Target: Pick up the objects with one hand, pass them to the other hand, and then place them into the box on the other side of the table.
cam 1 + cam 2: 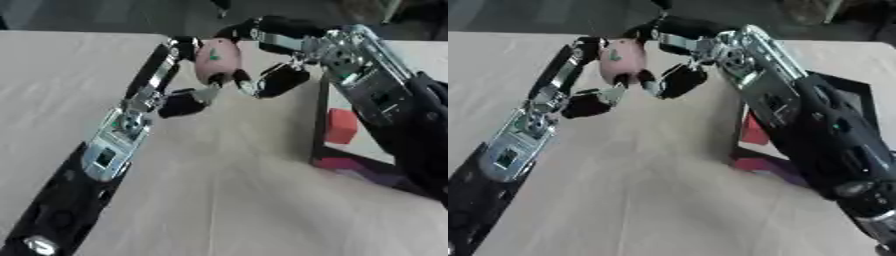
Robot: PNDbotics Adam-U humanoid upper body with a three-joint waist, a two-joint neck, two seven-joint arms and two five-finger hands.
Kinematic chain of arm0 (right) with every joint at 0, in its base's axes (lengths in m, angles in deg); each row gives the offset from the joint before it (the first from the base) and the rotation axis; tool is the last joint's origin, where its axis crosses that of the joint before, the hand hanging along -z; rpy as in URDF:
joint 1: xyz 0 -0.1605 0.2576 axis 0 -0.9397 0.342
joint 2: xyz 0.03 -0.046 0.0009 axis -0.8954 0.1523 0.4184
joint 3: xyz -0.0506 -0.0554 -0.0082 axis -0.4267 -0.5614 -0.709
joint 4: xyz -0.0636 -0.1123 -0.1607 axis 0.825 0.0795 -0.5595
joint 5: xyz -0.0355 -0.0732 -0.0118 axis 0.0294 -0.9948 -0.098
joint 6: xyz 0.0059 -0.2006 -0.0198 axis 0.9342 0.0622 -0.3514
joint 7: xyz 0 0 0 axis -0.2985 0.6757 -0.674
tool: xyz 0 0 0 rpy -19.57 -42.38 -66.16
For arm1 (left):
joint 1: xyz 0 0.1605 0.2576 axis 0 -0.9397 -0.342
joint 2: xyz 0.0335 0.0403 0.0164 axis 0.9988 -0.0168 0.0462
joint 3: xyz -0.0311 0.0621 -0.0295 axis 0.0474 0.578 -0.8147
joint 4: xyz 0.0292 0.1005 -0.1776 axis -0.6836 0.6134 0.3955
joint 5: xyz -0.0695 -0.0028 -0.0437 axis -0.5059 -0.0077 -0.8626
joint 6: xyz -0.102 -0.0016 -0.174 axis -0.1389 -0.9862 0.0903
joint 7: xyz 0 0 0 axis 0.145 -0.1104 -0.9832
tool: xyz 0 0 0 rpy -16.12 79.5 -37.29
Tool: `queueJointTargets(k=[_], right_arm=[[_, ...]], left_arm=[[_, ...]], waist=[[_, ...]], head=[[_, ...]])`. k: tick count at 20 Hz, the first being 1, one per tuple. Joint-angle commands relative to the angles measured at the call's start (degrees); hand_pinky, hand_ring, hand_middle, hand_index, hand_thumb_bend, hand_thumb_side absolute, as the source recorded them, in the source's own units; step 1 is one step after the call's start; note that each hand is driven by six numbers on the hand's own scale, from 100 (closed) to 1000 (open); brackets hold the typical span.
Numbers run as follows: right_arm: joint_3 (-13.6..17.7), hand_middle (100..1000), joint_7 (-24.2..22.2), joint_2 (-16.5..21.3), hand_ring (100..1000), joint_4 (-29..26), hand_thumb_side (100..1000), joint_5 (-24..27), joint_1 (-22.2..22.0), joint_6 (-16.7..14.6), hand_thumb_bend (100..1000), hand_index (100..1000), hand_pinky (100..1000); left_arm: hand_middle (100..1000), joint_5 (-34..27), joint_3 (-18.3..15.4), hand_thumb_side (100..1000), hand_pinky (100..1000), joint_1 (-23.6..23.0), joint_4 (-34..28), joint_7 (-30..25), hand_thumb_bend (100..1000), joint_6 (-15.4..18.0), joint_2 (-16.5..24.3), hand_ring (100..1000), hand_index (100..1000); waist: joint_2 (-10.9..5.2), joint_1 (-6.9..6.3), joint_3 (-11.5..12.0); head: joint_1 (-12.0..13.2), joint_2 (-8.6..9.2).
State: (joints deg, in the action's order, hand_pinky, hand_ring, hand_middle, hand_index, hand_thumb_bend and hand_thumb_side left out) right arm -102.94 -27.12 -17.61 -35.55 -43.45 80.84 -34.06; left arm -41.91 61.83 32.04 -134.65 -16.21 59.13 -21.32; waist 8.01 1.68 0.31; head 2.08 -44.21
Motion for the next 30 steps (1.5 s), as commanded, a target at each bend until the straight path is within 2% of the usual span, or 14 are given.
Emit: queueJointTargets(k=[1,5,6,14,19,20,21,23,24,25,28,30], right_arm=[[0.42,665,-0.98,0.16,977,0.10,234,2.35,1.08,0.45,100,889,972],[0.57,576,0.03,0.07,943,0.38,231,5.31,0.99,1.67,100,828,971],[0.61,565,0.64,0.09,938,0.36,205,5.98,0.97,2.04,100,821,970],[0.64,435,8.13,0.23,838,0.50,203,10.71,0.62,4.19,100,710,937],[0.42,380,8.63,0.22,823,1.05,198,11.82,0.47,4.75,100,666,929],[0.42,368,8.53,0.21,817,1.12,198,11.84,0.44,4.86,100,658,926],[0.40,363,8.46,0.22,814,1.14,198,11.78,0.44,4.93,100,652,923],[0.41,356,8.39,0.39,806,0.92,199,11.42,0.51,4.95,100,641,917],[0.43,355,8.36,0.51,805,0.73,199,11.15,0.55,4.88,100,639,916],[0.47,352,8.34,0.62,803,0.57,199,10.92,0.58,4.84,100,636,914],[0.62,350,8.40,0.87,799,0.30,200,10.39,0.65,4.81,100,631,910],[0.73,349,8.49,1.03,798,0.21,200,10.12,0.68,4.81,100,630,909]], left_arm=[[520,0.02,0.36,173,700,1.48,-1.31,-0.49,100,0.31,0.21,597,486],[519,-0.10,0.48,172,699,1.46,-1.28,-0.86,100,0.28,0.19,596,486],[519,-0.12,0.51,171,699,1.44,-1.24,-0.91,100,0.23,0.18,597,487],[522,0.17,0.66,164,699,1.32,-0.95,-1.50,100,-0.34,0.20,598,499],[524,0.49,0.66,145,700,1.17,-0.86,-1.96,100,-1.16,0.07,596,533],[528,0.52,0.64,156,700,1.16,-0.88,-1.88,135,-1.31,0.03,597,565],[537,0.50,0.63,174,702,1.15,-0.89,-1.77,212,-1.49,0.03,599,601],[578,0.81,0.61,260,714,1.09,-0.83,-1.60,459,-2.03,0.15,615,732],[591,1.18,0.61,297,718,1.06,-0.80,-1.57,529,-2.34,0.22,622,761],[611,1.74,0.60,359,724,1.03,-0.77,-1.51,636,-2.66,0.28,638,800],[626,3.58,0.47,402,730,1.00,-0.63,-0.83,744,-3.88,0.24,656,825],[632,4.23,0.41,416,734,1.00,-0.47,0.18,774,-4.97,0.18,662,832]], waist=[[-1.13,0.55,-0.18],[-1.09,0.49,-0.26],[-1.08,0.49,-0.28],[-1.03,0.45,-0.39],[-1.00,0.44,-0.42],[-0.99,0.44,-0.42],[-1.00,0.45,-0.42],[-1.04,0.46,-0.42],[-1.06,0.47,-0.42],[-1.09,0.48,-0.41],[-1.17,0.53,-0.41],[-1.20,0.56,-0.45]], head=[[-0.17,0.09],[-0.14,0.09],[-0.14,0.09],[-0.08,0.09],[-0.27,0.09],[-0.27,0.09],[-0.29,0.09],[-0.31,0.09],[-0.29,0.09],[-0.29,0.09],[-0.32,0.09],[-0.27,0.09]])
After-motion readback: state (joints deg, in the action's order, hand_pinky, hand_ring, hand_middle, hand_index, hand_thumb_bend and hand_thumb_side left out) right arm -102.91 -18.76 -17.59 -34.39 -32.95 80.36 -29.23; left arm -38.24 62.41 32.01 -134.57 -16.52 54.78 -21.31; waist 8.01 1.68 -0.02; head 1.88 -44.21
